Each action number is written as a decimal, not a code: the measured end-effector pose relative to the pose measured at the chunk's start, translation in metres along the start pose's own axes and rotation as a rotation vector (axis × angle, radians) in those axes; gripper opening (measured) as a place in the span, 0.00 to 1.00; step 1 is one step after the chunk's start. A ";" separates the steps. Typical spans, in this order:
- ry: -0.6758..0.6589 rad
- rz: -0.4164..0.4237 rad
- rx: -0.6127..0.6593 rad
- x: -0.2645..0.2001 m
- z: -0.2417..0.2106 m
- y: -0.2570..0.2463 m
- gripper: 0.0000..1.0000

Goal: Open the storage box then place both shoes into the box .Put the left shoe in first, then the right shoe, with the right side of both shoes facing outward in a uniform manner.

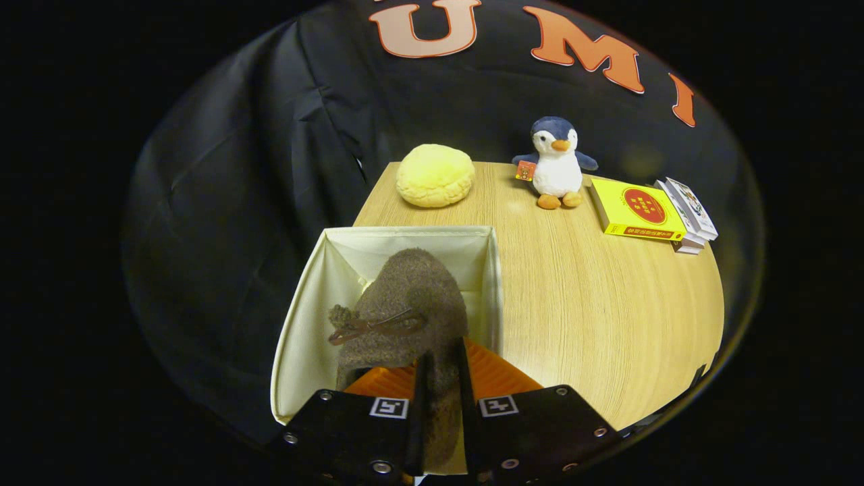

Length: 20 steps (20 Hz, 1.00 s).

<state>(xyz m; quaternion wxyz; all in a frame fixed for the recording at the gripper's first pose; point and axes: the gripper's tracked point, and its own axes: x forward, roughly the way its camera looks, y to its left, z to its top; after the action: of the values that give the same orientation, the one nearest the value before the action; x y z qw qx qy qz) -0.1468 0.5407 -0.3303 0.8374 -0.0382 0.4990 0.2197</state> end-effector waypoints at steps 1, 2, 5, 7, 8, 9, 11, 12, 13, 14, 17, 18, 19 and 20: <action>-0.006 0.007 0.008 -0.002 0.002 0.000 0.25; -0.024 0.017 0.012 -0.004 0.007 -0.001 0.27; -0.035 0.071 0.006 -0.020 0.010 -0.003 0.37; -0.069 0.112 0.002 -0.037 0.017 -0.013 0.38; -0.085 0.130 0.005 -0.046 0.021 -0.018 0.41; -0.088 0.155 0.010 -0.056 0.022 -0.023 0.42; -0.107 0.199 0.008 -0.077 0.029 -0.035 0.49; -0.129 0.211 0.005 -0.089 0.034 -0.044 0.58; -0.156 0.219 0.002 -0.101 0.040 -0.054 0.62; -0.184 0.226 0.003 -0.112 0.045 -0.066 0.66; -0.266 0.236 0.011 -0.144 0.061 -0.107 0.79; -0.296 0.237 0.010 -0.153 0.066 -0.121 0.84; -0.335 0.229 0.009 -0.163 0.073 -0.138 0.86; -0.374 0.214 0.008 -0.171 0.079 -0.157 0.89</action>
<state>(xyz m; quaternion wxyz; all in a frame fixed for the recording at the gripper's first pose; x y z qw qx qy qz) -0.0875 0.3654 -0.1688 0.8875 0.0601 0.3369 0.3086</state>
